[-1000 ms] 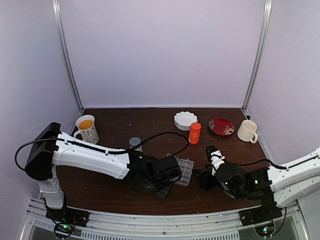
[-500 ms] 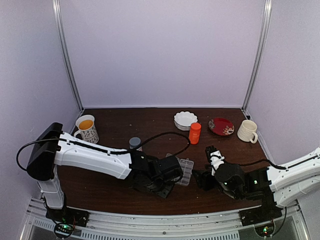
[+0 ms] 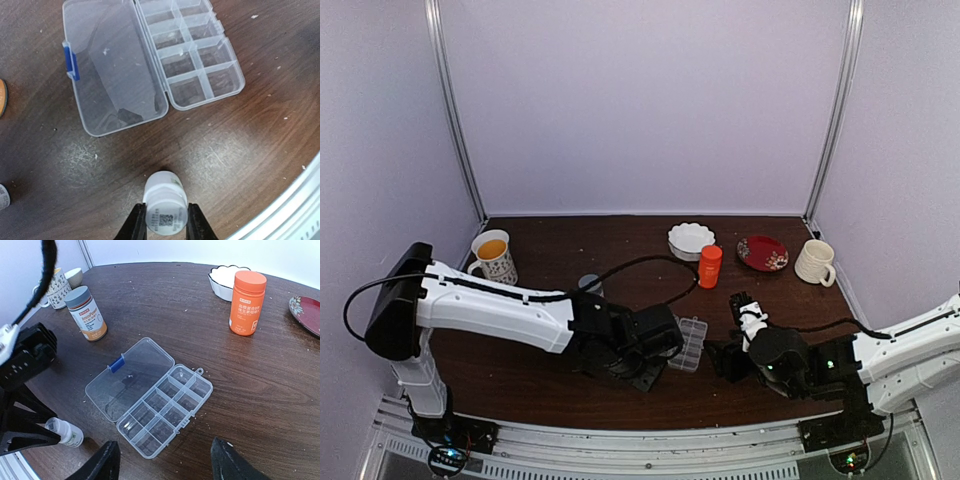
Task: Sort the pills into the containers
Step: Pick up the pill bottle from the center of the board, then pass from the left arm to the right
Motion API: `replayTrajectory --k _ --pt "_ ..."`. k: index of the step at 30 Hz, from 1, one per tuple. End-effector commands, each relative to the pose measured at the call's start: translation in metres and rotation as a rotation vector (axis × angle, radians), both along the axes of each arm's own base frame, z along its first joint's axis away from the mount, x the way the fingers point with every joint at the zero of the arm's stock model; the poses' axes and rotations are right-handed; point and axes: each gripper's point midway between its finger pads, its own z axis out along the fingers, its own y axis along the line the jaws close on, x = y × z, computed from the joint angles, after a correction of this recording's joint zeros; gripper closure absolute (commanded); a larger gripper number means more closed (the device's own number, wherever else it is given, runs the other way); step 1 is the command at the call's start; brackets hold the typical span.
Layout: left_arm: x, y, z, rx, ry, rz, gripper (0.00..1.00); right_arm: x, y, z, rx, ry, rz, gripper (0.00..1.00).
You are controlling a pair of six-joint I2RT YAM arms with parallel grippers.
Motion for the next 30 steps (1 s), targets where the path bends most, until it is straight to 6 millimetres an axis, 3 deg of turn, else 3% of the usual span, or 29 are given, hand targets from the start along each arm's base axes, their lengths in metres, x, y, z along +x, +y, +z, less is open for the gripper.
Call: replayTrajectory --k 1,5,9,14,20,23,30 --pt "0.003 -0.008 0.058 -0.129 -0.040 -0.039 0.86 0.000 0.003 0.015 0.034 -0.018 0.020 0.35" --pt "0.001 -0.006 0.081 -0.224 0.021 -0.074 0.86 -0.009 0.011 0.032 0.101 -0.037 0.107 0.34" --pt "0.004 0.006 0.106 -0.314 0.074 -0.097 0.86 -0.032 0.035 0.060 0.261 -0.048 0.309 0.30" --pt "0.009 0.024 0.143 -0.451 0.105 -0.119 0.86 -0.045 0.053 0.094 0.404 -0.042 0.428 0.22" --pt "-0.007 0.026 0.193 -0.593 0.122 -0.244 0.88 -0.069 0.094 0.131 0.498 -0.017 0.653 0.01" --pt "-0.018 0.024 0.214 -0.651 0.130 -0.317 0.91 -0.070 0.110 0.146 0.521 -0.022 0.686 0.00" --pt "-0.021 0.026 0.242 -0.730 0.088 -0.346 0.92 -0.063 0.121 0.172 0.640 -0.050 0.669 0.10"
